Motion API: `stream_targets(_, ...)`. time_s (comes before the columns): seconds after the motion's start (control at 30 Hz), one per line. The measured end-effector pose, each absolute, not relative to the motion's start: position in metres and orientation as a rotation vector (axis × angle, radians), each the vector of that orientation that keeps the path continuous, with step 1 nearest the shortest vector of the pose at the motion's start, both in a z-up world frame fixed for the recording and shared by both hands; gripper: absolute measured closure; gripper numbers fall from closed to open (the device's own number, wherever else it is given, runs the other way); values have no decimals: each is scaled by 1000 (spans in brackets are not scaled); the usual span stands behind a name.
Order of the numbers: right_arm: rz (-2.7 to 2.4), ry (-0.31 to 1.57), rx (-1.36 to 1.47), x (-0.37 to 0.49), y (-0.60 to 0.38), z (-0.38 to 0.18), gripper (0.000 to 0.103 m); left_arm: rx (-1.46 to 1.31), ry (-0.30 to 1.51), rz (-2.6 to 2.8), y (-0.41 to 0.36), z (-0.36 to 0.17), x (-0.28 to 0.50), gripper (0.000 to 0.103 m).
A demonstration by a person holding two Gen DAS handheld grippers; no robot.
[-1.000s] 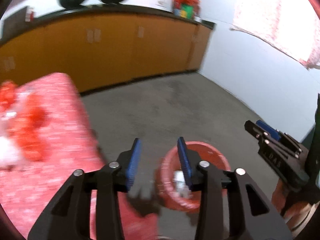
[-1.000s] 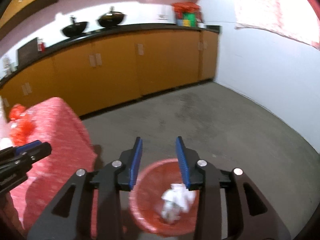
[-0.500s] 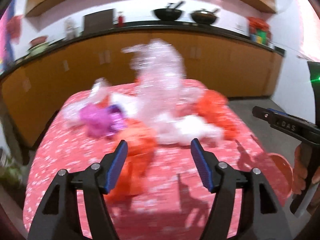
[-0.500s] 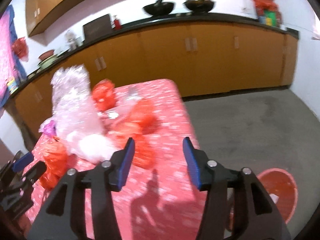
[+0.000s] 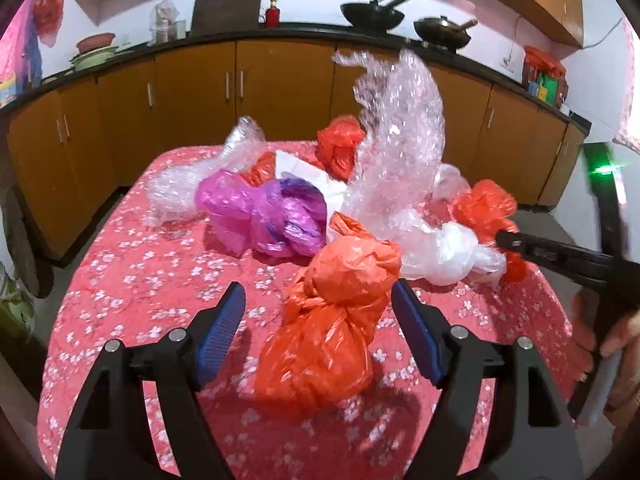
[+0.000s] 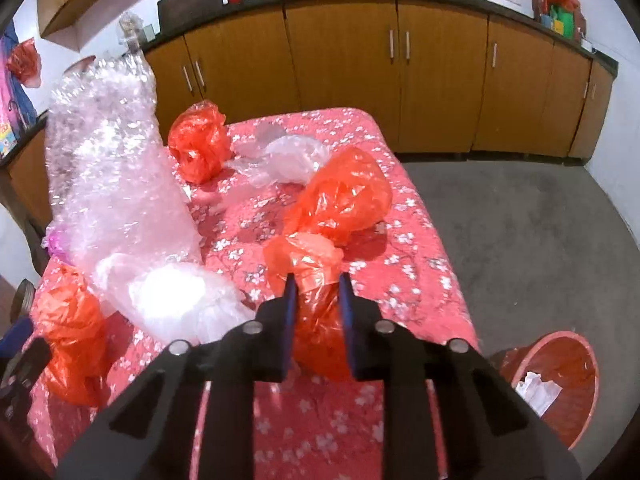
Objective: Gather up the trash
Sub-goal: 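Return both tools to the table and grasp orange bags with each tool, then carry both orange bags to the red bin and release them inside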
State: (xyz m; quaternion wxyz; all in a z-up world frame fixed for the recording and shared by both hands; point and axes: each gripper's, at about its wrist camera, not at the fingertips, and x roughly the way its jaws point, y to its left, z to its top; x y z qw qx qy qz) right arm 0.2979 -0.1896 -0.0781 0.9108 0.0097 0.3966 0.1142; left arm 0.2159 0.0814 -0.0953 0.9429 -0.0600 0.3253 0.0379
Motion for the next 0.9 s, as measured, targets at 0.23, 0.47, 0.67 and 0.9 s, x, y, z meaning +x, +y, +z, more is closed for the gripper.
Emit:
stream_targets(0.23, 272, 780, 69, 274, -210, -68, 85, -146, 767, 67, 81, -118, 230, 58)
stream_targets(0.47, 297, 721, 31, 243, -213, -56, 85, -159, 723, 68, 93, -108, 207, 72)
stream_targets(0.67, 284, 672, 24, 226, -223, -41, 85, -179, 644, 85, 99, -79, 184, 72)
stream_targets(0.9, 237, 628, 20, 214, -241, -31, 85, -165, 566, 59, 86, -53, 183, 72)
